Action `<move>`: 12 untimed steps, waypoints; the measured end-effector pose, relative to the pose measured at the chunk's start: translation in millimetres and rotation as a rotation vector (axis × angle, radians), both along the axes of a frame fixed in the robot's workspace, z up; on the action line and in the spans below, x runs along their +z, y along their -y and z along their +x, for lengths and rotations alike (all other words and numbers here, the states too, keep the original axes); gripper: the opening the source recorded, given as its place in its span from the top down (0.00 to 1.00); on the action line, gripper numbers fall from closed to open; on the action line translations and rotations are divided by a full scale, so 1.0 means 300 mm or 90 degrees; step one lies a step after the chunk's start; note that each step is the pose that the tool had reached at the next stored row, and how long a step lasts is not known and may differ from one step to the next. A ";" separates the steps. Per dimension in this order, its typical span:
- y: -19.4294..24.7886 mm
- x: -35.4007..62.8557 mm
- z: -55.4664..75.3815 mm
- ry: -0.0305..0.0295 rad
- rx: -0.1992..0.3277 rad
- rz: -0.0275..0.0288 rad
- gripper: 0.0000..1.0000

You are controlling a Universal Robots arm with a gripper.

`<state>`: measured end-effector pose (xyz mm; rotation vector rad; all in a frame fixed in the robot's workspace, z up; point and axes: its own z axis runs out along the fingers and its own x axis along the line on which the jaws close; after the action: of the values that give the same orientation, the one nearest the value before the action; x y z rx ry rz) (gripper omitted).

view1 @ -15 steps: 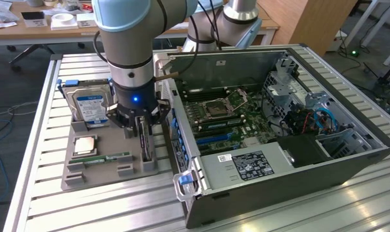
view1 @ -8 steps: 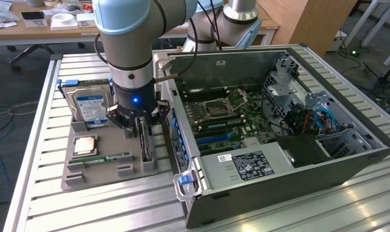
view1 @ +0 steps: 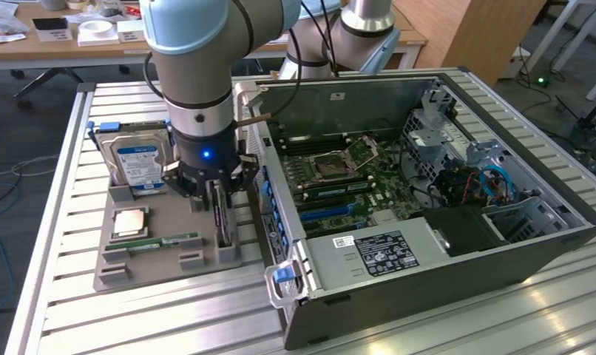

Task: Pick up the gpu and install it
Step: 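Pick up the gpu and move the gpu toward the slot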

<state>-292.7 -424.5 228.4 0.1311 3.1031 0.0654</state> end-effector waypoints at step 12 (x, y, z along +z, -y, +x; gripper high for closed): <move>0.005 -0.004 0.001 0.0001 0.000 -0.0027 0.58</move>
<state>-292.6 -426.1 227.2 0.1310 3.1029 0.0589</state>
